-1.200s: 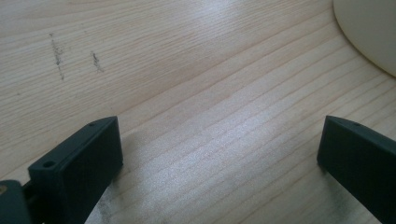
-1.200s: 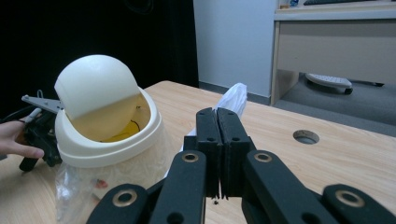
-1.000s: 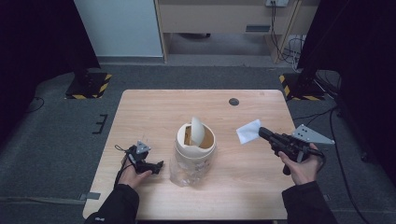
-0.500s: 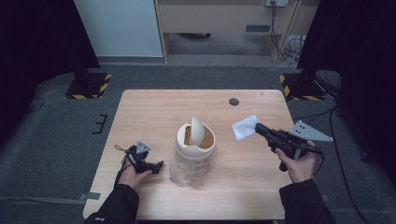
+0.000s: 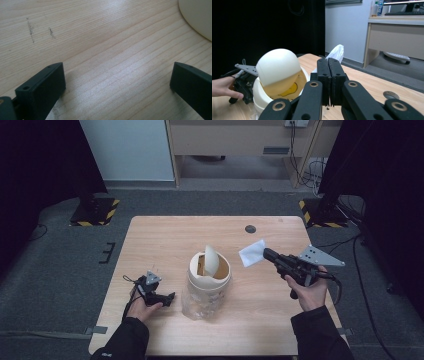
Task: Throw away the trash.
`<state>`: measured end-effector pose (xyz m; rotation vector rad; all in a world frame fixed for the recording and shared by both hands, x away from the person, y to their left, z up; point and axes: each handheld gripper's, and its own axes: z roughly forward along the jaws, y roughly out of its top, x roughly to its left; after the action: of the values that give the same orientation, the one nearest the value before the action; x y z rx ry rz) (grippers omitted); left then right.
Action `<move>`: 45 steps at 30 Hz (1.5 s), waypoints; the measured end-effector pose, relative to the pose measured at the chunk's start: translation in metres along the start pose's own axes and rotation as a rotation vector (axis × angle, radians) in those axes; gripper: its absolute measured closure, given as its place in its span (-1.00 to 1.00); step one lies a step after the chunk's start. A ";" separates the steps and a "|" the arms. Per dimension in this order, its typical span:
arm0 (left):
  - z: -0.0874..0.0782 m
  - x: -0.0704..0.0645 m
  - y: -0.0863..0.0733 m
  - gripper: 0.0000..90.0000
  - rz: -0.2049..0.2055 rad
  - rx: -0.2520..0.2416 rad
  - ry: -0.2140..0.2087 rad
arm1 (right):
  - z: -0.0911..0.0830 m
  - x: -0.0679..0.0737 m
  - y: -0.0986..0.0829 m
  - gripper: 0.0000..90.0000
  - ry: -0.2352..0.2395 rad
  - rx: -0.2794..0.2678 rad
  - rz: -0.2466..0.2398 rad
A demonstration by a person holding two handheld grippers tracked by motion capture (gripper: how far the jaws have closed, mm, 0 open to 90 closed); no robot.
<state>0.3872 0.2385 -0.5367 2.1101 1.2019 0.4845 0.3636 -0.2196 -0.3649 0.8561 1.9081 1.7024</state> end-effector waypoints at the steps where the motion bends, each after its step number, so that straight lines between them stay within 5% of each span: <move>1: 0.000 0.000 0.000 -1.00 0.000 0.000 0.000 | 0.002 0.001 0.001 0.97 0.004 -0.001 -0.002; 12: 0.000 0.000 0.000 -1.00 0.000 0.000 0.000 | 0.021 0.017 0.009 0.97 0.051 -0.019 0.002; 45: 0.000 0.000 0.000 -1.00 0.000 0.000 0.000 | 0.045 0.036 -0.002 0.97 0.087 0.086 -0.020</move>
<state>0.3872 0.2385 -0.5367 2.1101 1.2017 0.4847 0.3685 -0.1622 -0.3703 0.8045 2.0531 1.6818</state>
